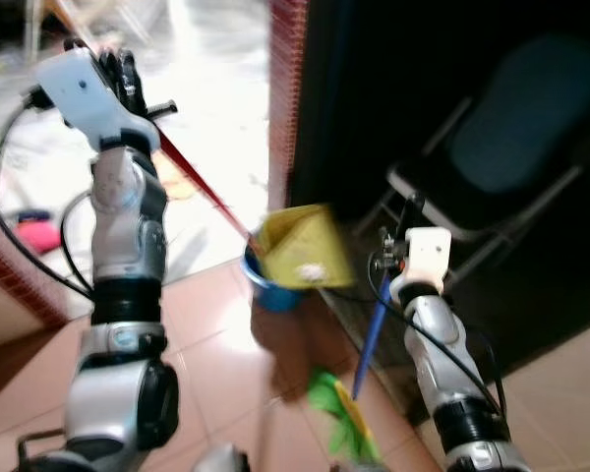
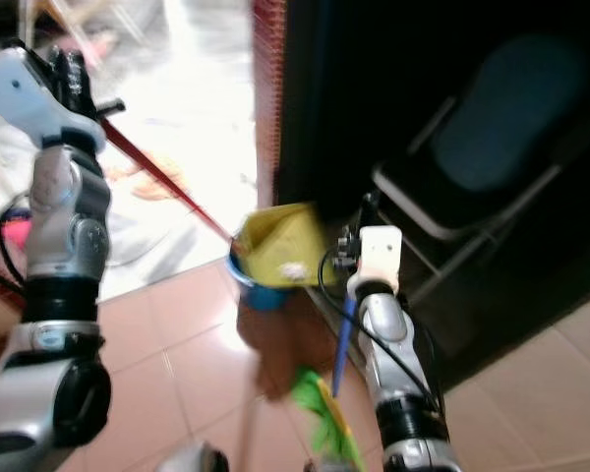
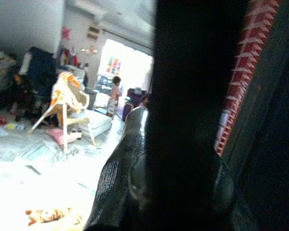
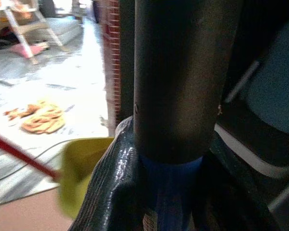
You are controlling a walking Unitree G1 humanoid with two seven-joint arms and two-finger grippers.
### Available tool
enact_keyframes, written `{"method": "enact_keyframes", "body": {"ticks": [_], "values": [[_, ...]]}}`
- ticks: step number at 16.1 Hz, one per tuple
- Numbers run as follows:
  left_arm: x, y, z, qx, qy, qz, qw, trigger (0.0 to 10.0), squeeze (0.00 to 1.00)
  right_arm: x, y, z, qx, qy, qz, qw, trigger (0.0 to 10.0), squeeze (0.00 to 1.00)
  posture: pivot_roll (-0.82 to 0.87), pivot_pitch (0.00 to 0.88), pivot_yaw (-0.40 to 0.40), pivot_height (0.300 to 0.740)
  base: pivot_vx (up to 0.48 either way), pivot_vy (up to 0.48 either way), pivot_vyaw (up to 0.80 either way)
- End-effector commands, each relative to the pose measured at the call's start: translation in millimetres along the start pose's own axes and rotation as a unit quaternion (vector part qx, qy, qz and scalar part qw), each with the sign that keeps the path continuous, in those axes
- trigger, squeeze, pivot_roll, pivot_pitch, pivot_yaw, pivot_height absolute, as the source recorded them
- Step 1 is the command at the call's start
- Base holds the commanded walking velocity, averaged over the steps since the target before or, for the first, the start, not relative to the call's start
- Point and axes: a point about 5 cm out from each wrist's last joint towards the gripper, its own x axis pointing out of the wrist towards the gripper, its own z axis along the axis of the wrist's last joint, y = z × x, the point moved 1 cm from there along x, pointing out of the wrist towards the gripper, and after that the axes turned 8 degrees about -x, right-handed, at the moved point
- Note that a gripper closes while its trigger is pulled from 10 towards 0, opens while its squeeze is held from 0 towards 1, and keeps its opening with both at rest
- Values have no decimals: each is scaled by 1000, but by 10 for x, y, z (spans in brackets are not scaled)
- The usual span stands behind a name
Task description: Sweep floor
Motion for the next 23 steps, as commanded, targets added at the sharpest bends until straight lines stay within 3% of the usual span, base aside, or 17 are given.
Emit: {"method": "enact_keyframes", "body": {"ticks": [1, 7, 13, 17, 23], "values": [[61, -188, 211, -14, -51, -29, 998, 10000, 0, 10, -84, 25, -4, -6, -10, 1000, 10000, 0, -66, 0, 2, 740, 274, 394, 0], [94, -232, 210, -5, -53, -37, 998, 10000, 0, -5, -91, 7, -5, -3, -14, 1000, 10000, 0, -67, 0, 8, 740, 0, 433, 0], [45, -414, 134, 13, -52, -63, 997, 10000, 0, 20, -95, 44, -10, -9, -15, 1000, 10000, 0, -63, 0, 10, 740, 0, 454, 0], [-54, -511, 15, 21, -40, -78, 996, 10000, 0, 20, -98, 49, -12, -10, -16, 1000, 10000, 0, -66, 0, 11, 740, 428, 88, 0], [-50, -497, 19, 56, -53, -54, 996, 10000, 0, 23, -74, 48, -12, -10, -12, 1000, 10000, 0, -68, 0, 10, 740, 480, 0, 0]]}}
